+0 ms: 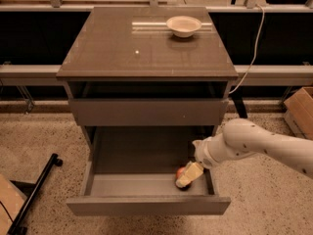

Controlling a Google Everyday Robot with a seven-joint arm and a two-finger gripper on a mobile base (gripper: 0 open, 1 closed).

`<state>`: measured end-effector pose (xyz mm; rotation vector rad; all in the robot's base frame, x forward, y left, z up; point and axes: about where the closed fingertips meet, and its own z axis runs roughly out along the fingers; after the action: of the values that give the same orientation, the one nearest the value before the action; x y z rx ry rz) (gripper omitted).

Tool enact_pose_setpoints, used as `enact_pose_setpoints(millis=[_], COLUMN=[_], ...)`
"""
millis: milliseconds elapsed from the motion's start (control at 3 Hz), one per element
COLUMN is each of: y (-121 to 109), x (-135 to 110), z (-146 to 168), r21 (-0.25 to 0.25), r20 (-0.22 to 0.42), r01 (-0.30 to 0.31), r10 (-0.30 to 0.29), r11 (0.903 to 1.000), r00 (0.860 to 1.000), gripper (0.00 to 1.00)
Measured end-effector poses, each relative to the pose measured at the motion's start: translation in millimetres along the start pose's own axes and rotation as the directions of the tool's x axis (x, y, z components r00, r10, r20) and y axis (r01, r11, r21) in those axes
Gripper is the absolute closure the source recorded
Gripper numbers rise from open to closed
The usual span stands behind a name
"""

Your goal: Pick apple from middle drawer and place on counter

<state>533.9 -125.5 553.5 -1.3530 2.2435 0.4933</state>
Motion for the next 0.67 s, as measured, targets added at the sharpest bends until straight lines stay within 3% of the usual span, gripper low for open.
enact_pose_setpoints(millis=[667], y=[-51], x=[43], z=[78], r21=[-0.024], r20=[0.012], r01=[0.008], r10=[-0.008], r11=[0.9997], r00=[1.0], gripper=[0.0])
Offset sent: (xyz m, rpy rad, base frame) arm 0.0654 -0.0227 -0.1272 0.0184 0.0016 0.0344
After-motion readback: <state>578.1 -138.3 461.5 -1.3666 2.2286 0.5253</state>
